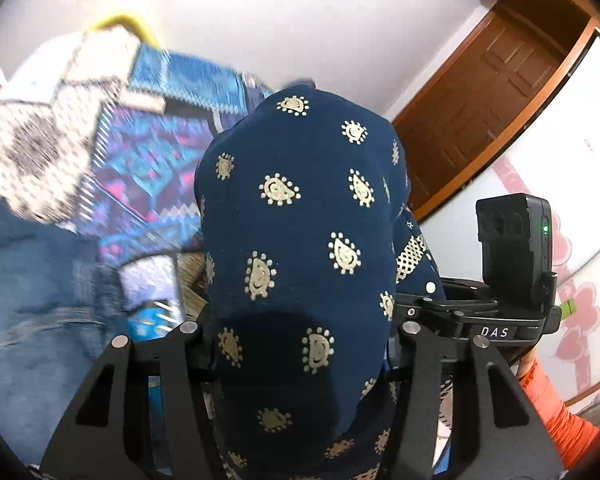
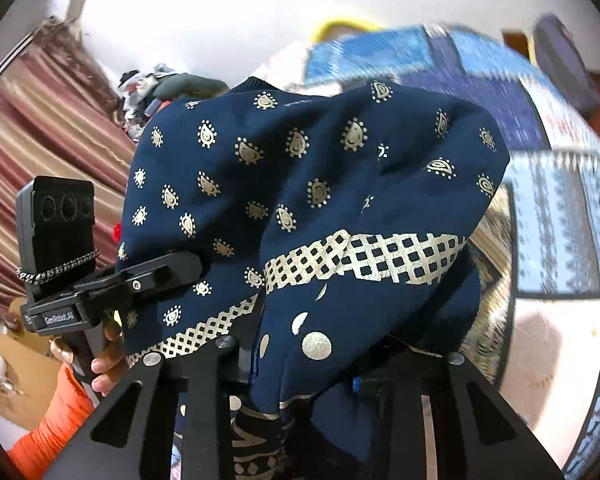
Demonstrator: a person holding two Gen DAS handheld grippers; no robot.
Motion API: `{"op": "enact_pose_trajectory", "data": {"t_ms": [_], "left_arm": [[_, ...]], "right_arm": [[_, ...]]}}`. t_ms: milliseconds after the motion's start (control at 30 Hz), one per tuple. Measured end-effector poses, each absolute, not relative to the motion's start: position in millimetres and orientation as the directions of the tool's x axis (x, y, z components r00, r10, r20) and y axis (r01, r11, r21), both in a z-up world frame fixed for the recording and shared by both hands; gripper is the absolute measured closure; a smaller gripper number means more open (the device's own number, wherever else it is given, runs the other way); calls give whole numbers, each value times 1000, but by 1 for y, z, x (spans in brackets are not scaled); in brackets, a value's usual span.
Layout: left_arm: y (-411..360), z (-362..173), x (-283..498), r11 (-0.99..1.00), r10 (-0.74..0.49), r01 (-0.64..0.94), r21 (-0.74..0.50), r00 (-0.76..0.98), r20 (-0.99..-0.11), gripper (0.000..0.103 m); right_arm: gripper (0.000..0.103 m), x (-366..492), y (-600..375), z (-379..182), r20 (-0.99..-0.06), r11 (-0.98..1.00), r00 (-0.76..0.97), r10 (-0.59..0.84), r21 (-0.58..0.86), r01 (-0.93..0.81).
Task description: Fold large clothes
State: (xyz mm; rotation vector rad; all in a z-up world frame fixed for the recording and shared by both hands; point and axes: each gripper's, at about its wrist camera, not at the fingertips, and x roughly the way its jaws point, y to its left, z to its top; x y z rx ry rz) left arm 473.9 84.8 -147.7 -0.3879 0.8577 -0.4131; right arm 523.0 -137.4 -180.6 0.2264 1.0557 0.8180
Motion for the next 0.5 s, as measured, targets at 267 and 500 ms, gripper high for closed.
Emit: {"op": "enact_pose_trajectory", "data": {"t_ms": [267, 500], "left_arm": [[156, -104, 438, 880, -422, 148, -451, 679, -600, 50], [244, -129, 427, 864, -379, 25, -503, 690, -617, 50]], "right_arm": [[75, 503, -66, -128, -637, 644, 253, 728, 508, -573], [75, 500, 18, -130, -647, 611, 200, 736, 507, -608]]}}
